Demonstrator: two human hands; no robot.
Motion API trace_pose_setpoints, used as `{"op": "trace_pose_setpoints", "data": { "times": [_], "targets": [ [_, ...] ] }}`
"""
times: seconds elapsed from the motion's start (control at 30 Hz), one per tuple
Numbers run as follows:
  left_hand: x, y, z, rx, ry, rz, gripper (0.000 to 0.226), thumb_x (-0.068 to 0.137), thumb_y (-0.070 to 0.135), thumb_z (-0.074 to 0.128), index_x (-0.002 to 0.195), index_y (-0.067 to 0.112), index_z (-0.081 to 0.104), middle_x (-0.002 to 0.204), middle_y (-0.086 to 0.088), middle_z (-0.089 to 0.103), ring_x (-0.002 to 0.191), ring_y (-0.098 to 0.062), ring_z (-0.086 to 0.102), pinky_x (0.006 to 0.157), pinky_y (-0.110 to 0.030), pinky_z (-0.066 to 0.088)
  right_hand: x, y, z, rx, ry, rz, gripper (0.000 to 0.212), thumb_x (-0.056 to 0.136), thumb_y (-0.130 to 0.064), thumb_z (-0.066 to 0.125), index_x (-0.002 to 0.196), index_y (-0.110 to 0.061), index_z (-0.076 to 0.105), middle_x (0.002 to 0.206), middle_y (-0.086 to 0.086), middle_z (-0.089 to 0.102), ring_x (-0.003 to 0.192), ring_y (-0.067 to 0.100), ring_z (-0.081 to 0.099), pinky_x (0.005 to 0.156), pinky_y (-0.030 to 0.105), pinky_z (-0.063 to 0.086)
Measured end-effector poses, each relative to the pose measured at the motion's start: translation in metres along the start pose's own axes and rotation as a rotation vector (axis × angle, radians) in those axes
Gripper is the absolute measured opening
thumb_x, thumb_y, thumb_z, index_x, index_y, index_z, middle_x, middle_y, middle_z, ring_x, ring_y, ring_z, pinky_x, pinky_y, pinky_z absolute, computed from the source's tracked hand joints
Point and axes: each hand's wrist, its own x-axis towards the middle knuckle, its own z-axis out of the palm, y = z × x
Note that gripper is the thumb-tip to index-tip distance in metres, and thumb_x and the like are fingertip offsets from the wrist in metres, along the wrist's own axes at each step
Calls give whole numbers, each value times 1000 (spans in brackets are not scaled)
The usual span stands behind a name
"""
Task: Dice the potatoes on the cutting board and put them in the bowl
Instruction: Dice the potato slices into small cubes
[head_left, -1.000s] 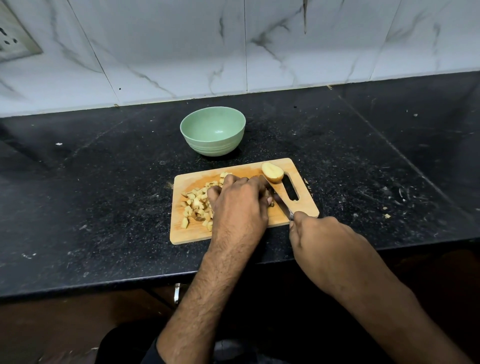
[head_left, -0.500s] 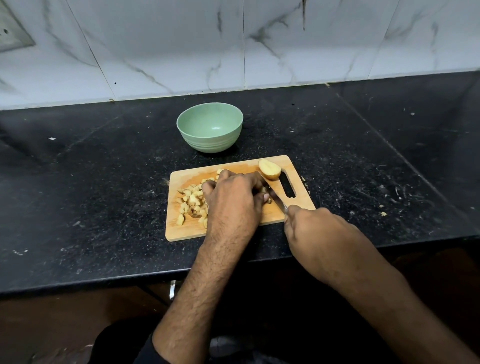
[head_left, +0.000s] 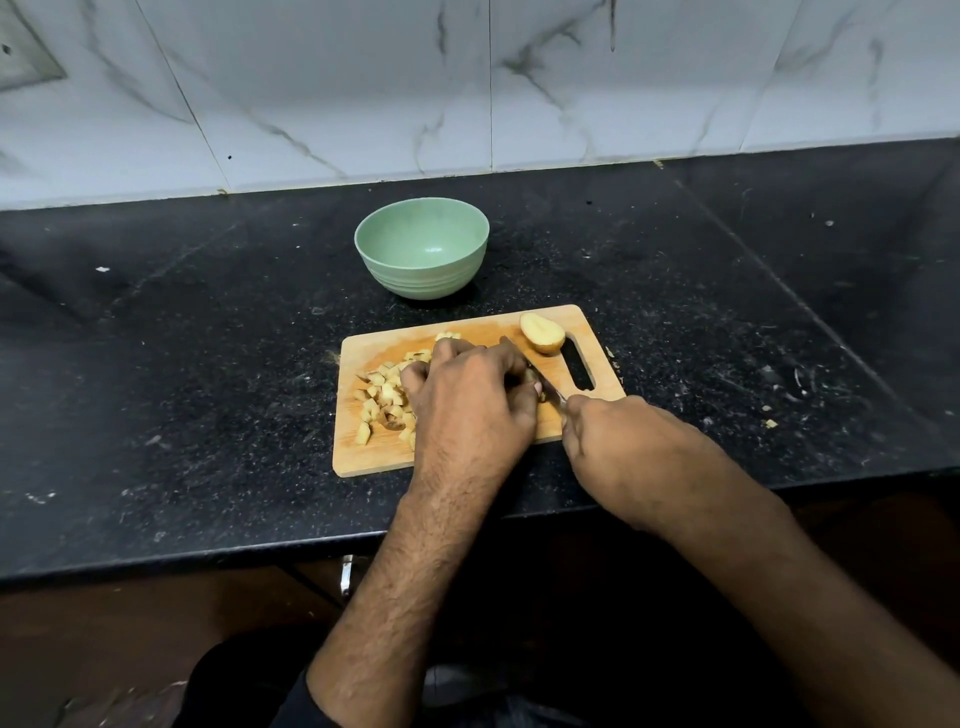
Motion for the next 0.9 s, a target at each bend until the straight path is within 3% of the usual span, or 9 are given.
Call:
{"op": "trace_pose_setpoints", "data": {
  "times": [0.1, 0.23, 0.43, 0.57, 0.67, 0.77, 0.9],
  "targets": [
    [-2, 0, -2, 10, -3, -11, 16, 89, 42, 66, 101, 32, 67, 100, 15, 66, 118, -12, 40, 94, -40, 19, -14, 7, -3, 31, -48, -4, 31, 107, -41, 26, 114, -27, 53, 76, -4, 49, 71, 19, 57, 79, 40, 55],
    [-4, -3, -2, 21, -1, -2, 19, 89, 44, 63, 104, 31, 66, 104, 15, 65, 122, -13, 38, 95, -41, 19, -38, 14, -1, 41, -23, -34, 29, 106, -41, 25, 109, -29, 52, 78, -6, 55, 77, 18, 59, 77, 40, 54],
    [-9, -3, -5, 30, 3, -3, 21, 90, 44, 64, 106, 31, 66, 106, 16, 63, 123, -11, 36, 97, -40, 16, -62, 24, 7, 121, 32, -22, 29, 107, -42, 24, 97, -30, 48, 66, -5, 56, 59, 6, 54, 60, 30, 47],
    [-9, -7, -7, 39, -32, -11, 25, 90, 46, 64, 111, 31, 66, 112, 16, 64, 125, -10, 35, 100, -42, 18, -68, 22, 8, 120, 68, 3, 30, 106, -44, 24, 103, -31, 51, 69, -5, 56, 61, 7, 53, 57, 27, 42],
    [-10, -8, -10, 33, -46, -18, 28, 90, 47, 65, 114, 31, 67, 116, 15, 63, 126, -10, 34, 102, -42, 19, -75, 20, 2, 92, 78, 10, 29, 105, -46, 24, 92, -31, 45, 69, -5, 55, 61, 7, 53, 53, 22, 37],
    [-10, -8, -12, 46, -63, -34, 32, 90, 50, 65, 116, 31, 67, 116, 15, 63, 127, -10, 35, 103, -44, 20, -80, 19, -7, 102, 98, 17, 33, 103, -49, 23, 81, -30, 40, 66, -7, 55, 58, 5, 53, 54, 25, 39],
    [-10, -5, -11, 67, -68, -31, 39, 90, 55, 62, 121, 32, 63, 118, 14, 64, 127, -13, 36, 102, -46, 22, -66, 24, -9, 124, 139, 50, 31, 103, -48, 24, 83, -30, 39, 69, -5, 54, 63, 8, 53, 59, 32, 41]
  ]
}}
